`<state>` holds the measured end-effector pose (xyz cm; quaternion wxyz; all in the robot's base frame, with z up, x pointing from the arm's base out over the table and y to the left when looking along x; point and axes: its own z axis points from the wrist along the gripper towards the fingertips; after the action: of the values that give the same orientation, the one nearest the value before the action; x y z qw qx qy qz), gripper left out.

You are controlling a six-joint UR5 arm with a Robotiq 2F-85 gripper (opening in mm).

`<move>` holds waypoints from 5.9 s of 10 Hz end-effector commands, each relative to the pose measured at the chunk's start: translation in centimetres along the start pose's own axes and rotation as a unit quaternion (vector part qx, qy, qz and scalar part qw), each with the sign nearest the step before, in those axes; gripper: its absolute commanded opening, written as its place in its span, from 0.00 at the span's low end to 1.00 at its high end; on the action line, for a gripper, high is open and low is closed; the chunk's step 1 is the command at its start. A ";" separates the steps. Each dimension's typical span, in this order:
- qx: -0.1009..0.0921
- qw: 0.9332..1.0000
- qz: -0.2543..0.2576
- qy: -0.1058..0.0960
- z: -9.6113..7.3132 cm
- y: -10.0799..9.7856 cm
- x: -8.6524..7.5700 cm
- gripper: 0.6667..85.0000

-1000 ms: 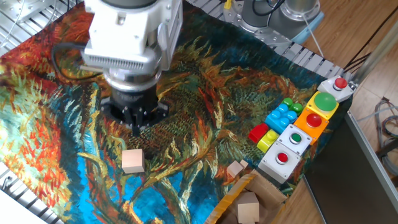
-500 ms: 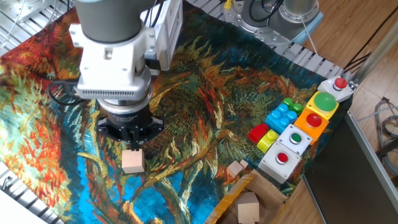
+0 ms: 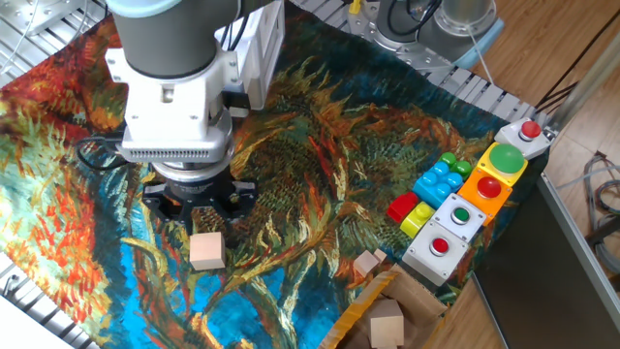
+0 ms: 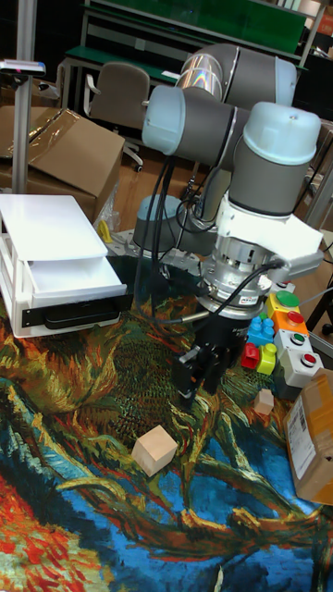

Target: Put things in the drawer

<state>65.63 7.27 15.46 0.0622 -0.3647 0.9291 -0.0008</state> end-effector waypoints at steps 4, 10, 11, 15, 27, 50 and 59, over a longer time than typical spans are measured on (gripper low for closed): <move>-0.020 0.998 0.009 0.053 2.7 -1.3 2.4 0.89; 0.000 0.999 0.016 0.044 4.0 -2.9 1.2 0.89; -0.002 0.999 0.017 0.042 4.9 -3.3 0.7 0.89; -0.023 0.999 0.039 0.016 7.1 -2.7 0.1 0.89; -0.018 0.998 0.064 0.008 10.6 -3.3 2.8 0.94; -0.004 0.990 0.137 -0.017 12.0 -2.4 2.0 0.01; 0.020 0.993 0.117 -0.022 7.4 -3.9 1.8 0.01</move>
<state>67.10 4.06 7.39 0.0773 -0.2559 0.9636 0.0063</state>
